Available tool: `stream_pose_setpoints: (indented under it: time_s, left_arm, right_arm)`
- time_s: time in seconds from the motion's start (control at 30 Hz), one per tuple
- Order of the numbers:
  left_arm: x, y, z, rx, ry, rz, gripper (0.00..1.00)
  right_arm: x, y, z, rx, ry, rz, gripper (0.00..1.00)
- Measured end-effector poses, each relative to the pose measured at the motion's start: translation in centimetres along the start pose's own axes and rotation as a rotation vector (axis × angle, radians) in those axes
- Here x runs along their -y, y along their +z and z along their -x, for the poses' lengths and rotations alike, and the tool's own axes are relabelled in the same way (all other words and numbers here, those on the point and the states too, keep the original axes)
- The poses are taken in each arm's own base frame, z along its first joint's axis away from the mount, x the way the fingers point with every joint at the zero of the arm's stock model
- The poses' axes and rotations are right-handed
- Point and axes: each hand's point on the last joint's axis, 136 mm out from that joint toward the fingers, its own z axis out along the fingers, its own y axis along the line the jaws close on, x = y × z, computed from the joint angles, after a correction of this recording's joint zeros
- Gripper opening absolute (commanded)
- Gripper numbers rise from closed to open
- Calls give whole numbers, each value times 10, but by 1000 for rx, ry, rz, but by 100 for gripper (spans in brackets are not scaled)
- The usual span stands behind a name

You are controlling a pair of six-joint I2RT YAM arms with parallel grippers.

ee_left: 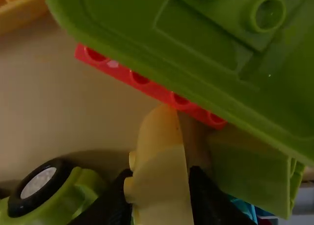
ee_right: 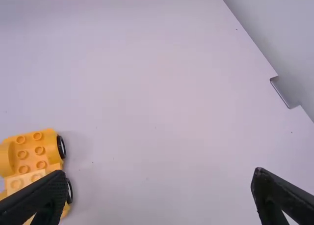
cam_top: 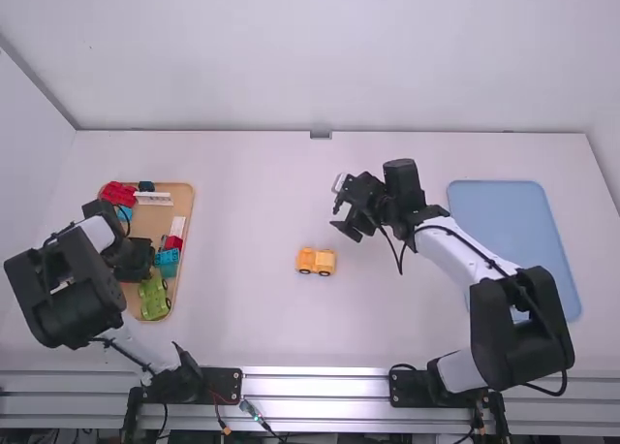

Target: Assemble lego blocks to make yellow taxi

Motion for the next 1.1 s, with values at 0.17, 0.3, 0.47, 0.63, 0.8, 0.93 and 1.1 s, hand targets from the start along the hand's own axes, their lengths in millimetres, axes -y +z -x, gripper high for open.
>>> stream_pose_setpoints:
  time_s: [0.17,0.3,0.47,0.63,0.8,0.93,1.1]
  left_arm:
    - [2,2,1,8,0,-12,30]
    - [1,5,1,12,1,-18,30]
    - [2,5,2,17,2,-25,19]
    - [3,5,2,16,1,-28,2]
    - [4,5,1,13,1,-32,2]
    - [8,5,-3,-10,22,-55,2]
    - [13,3,-5,-27,66,-77,2]
  right_arm:
    - [0,0,0,0,0,-1,99]
    - [0,0,0,0,0,0,99]
    - [-1,0,-1,-3,2,2,99]
    - [-1,0,-1,-5,3,4,99]
    - [-1,0,-1,-5,3,4,99]
    - [-1,0,-1,-3,2,2,99]
    - [0,0,0,-1,1,1,98]
